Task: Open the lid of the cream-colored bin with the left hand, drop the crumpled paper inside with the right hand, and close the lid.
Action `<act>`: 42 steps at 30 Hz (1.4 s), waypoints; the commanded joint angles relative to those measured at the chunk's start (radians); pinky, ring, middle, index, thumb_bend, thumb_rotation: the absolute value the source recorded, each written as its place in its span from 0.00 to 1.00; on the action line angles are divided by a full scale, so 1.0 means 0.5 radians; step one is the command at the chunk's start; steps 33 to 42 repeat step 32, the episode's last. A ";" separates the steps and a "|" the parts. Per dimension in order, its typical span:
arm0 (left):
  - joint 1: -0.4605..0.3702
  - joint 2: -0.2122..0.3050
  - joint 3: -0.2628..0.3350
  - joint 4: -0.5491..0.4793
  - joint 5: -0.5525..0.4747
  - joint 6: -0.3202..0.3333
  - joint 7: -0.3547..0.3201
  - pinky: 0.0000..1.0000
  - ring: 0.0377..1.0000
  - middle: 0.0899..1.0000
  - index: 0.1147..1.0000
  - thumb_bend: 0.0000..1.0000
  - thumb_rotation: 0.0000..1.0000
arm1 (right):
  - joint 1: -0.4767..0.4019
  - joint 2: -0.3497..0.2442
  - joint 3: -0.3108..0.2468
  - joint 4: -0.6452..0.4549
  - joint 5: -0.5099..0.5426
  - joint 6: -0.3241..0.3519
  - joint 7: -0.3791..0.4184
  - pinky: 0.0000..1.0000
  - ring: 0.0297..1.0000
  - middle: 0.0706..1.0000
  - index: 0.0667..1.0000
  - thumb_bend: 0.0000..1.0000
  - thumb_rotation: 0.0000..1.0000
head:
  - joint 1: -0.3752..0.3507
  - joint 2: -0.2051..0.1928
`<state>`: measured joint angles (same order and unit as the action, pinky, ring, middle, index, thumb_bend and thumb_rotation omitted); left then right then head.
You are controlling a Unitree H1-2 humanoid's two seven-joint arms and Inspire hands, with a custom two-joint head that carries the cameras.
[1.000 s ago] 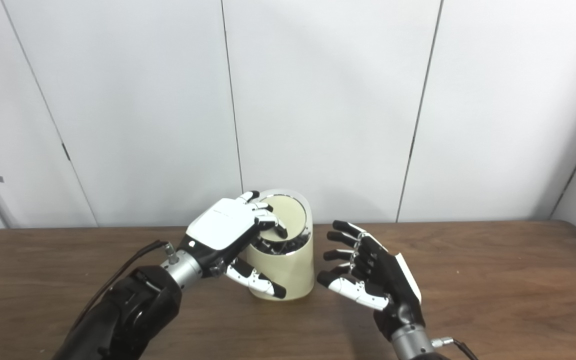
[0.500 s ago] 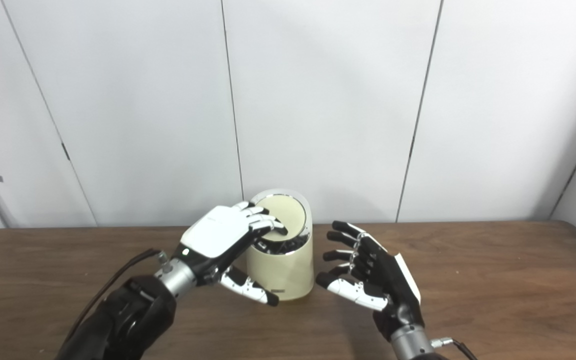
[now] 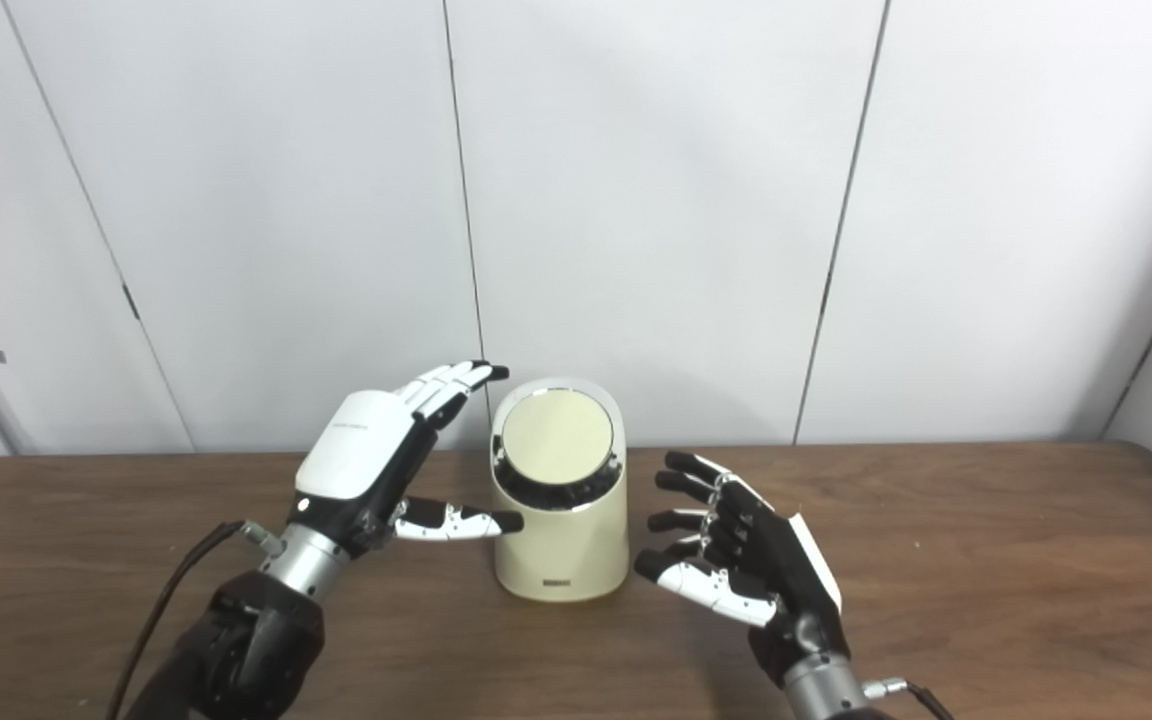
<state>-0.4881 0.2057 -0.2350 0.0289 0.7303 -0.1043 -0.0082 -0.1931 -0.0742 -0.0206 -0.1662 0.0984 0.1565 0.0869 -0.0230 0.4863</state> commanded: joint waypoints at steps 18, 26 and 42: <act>0.378 -0.209 0.397 -0.274 -1.172 0.144 -0.147 0.71 0.81 0.82 0.90 0.83 0.35 | -0.049 -0.033 -0.051 -0.013 0.075 -0.086 0.029 0.47 0.64 0.77 0.77 0.75 0.23 | 0.023 -0.003; 0.510 -0.232 0.466 -0.246 -1.304 0.180 -0.144 0.72 0.81 0.82 0.91 0.81 0.43 | -0.042 -0.041 -0.063 0.003 0.088 -0.108 0.041 0.47 0.64 0.78 0.76 0.78 0.26 | 0.032 -0.004; 0.528 -0.234 0.492 -0.231 -1.387 0.201 -0.153 0.65 0.80 0.83 0.90 0.79 0.41 | -0.033 -0.019 -0.093 0.009 0.135 -0.125 0.031 0.48 0.64 0.78 0.76 0.81 0.25 | 0.041 -0.004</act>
